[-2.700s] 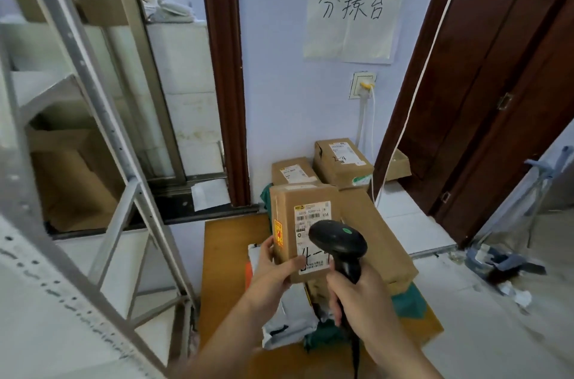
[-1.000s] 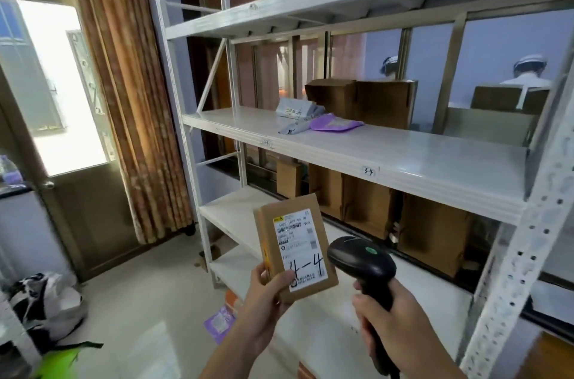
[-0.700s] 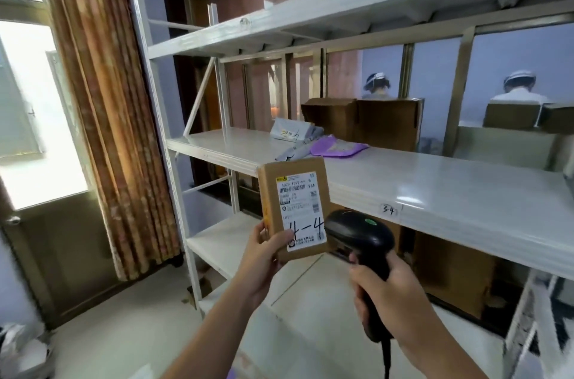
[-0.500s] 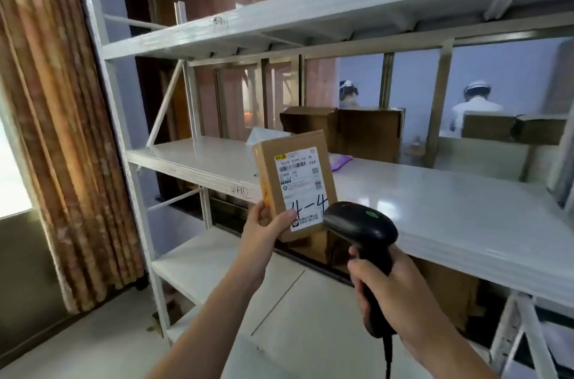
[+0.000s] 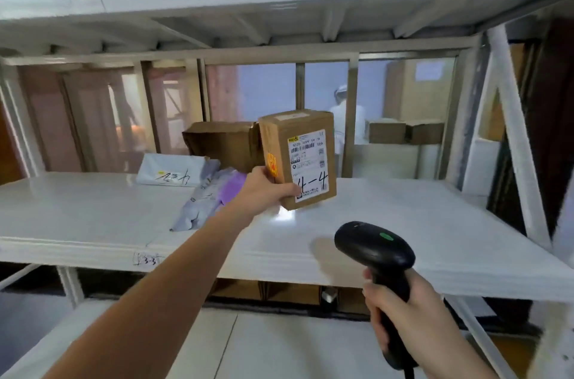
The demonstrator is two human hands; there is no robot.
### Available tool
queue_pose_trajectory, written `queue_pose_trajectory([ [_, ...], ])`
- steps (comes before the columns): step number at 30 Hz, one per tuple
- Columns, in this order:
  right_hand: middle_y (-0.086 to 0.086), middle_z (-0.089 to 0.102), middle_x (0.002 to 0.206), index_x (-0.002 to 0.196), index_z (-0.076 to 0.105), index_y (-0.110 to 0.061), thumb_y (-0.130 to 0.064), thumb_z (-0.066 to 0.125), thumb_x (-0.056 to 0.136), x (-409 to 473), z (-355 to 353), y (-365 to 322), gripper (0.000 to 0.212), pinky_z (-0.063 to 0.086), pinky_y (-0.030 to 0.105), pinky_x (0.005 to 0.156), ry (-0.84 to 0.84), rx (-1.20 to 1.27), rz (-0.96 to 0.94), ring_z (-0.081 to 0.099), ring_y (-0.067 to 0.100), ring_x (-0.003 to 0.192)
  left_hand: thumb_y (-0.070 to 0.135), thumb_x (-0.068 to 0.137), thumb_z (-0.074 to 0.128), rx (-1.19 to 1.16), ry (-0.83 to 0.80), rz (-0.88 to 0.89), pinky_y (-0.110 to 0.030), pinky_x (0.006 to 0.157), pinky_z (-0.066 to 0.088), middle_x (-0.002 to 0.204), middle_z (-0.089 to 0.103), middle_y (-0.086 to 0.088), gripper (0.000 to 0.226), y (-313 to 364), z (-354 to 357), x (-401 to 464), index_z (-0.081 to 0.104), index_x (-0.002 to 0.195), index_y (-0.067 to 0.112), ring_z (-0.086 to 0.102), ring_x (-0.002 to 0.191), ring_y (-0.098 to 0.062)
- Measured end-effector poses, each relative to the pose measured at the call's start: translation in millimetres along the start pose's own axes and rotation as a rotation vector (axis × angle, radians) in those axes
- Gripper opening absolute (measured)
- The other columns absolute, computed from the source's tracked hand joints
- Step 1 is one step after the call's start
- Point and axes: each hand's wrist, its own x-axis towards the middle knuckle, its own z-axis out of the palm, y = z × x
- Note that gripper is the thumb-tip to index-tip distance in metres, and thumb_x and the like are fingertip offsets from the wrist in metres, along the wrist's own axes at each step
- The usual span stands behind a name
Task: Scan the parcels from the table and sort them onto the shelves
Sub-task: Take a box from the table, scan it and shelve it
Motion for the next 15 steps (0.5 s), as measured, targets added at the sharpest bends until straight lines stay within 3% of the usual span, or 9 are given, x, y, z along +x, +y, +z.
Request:
queue_pose_trajectory([
  [2, 0.018, 0.053, 0.050, 0.105, 0.061, -0.011, -0.007, 0.060, 0.095, 0, 0, 2, 0.011, 0.044, 0.036, 0.051, 0.061, -0.010, 0.042, 0.047, 0.027, 0.043, 0.054, 0.032, 0.103, 0.043, -0.058, 0.032, -0.039, 0.093, 0.062, 0.121, 0.074, 0.005, 0.113, 1, -8, 48, 0.059, 0.130, 0.019, 0.072, 0.109, -0.014],
  [4, 0.017, 0.057, 0.054, 0.105, 0.063, -0.014, -0.008, 0.062, 0.094, 0, -1, 1, 0.012, 0.046, 0.037, 0.053, 0.109, -0.017, 0.079, 0.051, 0.027, 0.045, 0.054, 0.026, 0.104, 0.077, -0.144, 0.028, -0.043, 0.097, 0.060, 0.123, 0.074, 0.004, 0.125, 1, -12, 88, 0.056, 0.136, 0.018, 0.071, 0.114, -0.018],
  [8, 0.013, 0.065, 0.060, 0.101, 0.068, -0.017, -0.008, 0.068, 0.091, 9, -4, -5, 0.013, 0.050, 0.019, 0.059, 0.187, -0.066, 0.110, 0.064, 0.010, 0.050, 0.038, 0.047, 0.101, 0.156, -0.309, -0.002, -0.039, 0.101, 0.056, 0.117, 0.077, 0.005, 0.085, 16, -4, 110, 0.069, 0.124, 0.020, 0.073, 0.112, -0.018],
  [11, 0.013, 0.066, 0.059, 0.098, 0.069, -0.016, -0.005, 0.068, 0.090, 18, -5, -10, 0.013, 0.051, 0.025, 0.060, 0.194, -0.052, 0.117, 0.066, 0.020, 0.056, 0.020, 0.070, 0.094, 0.204, -0.329, -0.052, -0.029, 0.094, 0.056, 0.115, 0.077, 0.005, 0.051, 8, 4, 124, 0.069, 0.114, 0.022, 0.072, 0.109, -0.015],
  [15, 0.003, 0.074, 0.067, 0.094, 0.069, -0.025, -0.012, 0.070, 0.088, 34, -5, -12, 0.014, 0.051, 0.020, 0.063, 0.250, -0.083, 0.116, 0.070, 0.012, 0.060, 0.010, 0.077, 0.089, 0.190, -0.351, -0.098, -0.021, 0.076, 0.059, 0.115, 0.077, 0.001, 0.044, -9, 10, 142, 0.067, 0.115, 0.016, 0.074, 0.099, -0.013],
])
